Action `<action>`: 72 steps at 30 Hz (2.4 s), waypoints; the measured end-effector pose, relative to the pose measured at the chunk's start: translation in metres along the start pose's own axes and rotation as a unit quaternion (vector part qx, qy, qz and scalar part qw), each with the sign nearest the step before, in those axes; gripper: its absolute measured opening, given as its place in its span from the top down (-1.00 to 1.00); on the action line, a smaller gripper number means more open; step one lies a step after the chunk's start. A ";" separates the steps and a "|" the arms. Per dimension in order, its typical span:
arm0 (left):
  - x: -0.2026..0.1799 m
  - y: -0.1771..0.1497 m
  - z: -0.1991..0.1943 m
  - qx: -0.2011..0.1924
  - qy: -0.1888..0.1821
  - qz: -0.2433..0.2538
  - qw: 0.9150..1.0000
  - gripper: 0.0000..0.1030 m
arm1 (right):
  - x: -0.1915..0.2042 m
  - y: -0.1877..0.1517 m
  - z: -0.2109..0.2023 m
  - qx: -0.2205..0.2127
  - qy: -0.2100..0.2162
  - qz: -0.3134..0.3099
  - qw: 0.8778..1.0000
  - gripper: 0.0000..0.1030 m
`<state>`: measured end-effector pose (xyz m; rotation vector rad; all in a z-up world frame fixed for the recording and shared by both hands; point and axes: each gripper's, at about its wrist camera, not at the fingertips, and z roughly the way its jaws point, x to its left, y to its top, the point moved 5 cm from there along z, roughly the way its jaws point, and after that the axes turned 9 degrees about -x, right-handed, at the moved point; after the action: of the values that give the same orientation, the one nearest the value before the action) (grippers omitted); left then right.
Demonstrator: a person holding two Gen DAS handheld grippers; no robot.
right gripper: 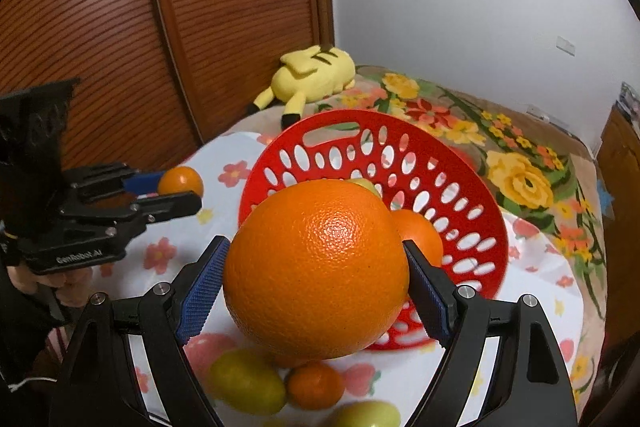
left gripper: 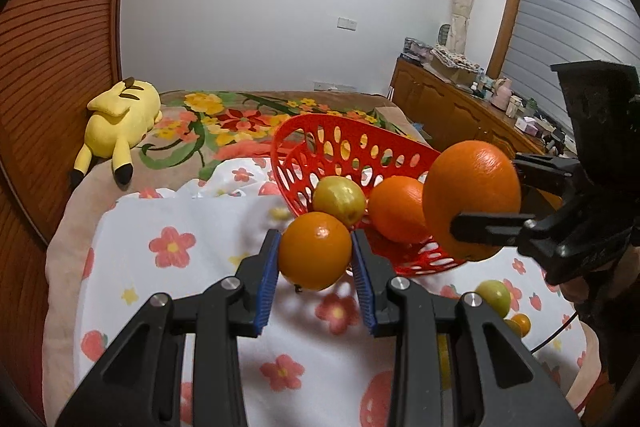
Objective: Organize fruits
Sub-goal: 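Lift both held fruits and lower them into the red basket, then open right tool to release the orange while left tool lowers the tangerine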
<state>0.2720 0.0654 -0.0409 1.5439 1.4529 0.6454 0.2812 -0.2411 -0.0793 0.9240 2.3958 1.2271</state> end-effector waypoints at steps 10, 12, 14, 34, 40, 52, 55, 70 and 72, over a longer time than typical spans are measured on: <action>0.002 0.004 0.015 0.003 -0.011 0.003 1.000 0.37 | -0.003 -0.009 0.032 0.041 0.004 -0.017 0.999 -0.68; 0.003 0.003 0.018 0.005 -0.012 0.003 1.000 0.37 | -0.003 -0.011 0.038 0.049 0.002 -0.021 0.999 -0.68; 0.004 0.003 0.018 0.005 -0.013 0.002 1.000 0.37 | -0.003 -0.012 0.043 0.055 0.002 -0.023 0.998 -0.68; 0.003 -0.001 0.024 0.007 -0.012 0.000 1.000 0.37 | -0.006 0.005 0.053 0.035 -0.011 -0.026 0.999 -0.68; 0.004 0.003 0.027 0.005 -0.012 0.001 1.000 0.37 | -0.017 0.012 0.035 0.014 -0.021 -0.014 1.000 -0.68; -0.005 0.017 0.060 0.018 -0.009 0.017 1.000 0.36 | -0.041 0.001 -0.013 -0.014 -0.044 0.019 0.999 -0.68; -0.007 0.016 0.065 0.023 -0.006 0.019 1.000 0.36 | -0.041 0.000 -0.025 -0.025 -0.047 0.023 0.998 -0.68; -0.022 0.023 0.047 0.009 0.002 0.034 0.999 0.21 | -0.033 -0.015 -0.074 -0.060 -0.063 0.050 0.995 -0.68; -0.026 0.022 0.037 0.003 0.000 0.036 0.999 0.13 | -0.032 -0.020 -0.081 -0.065 -0.066 0.055 0.994 -0.68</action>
<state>0.3100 0.0334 -0.0337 1.6068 1.4073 0.6834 0.2554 -0.3203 -0.0482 1.0743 2.1613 1.2991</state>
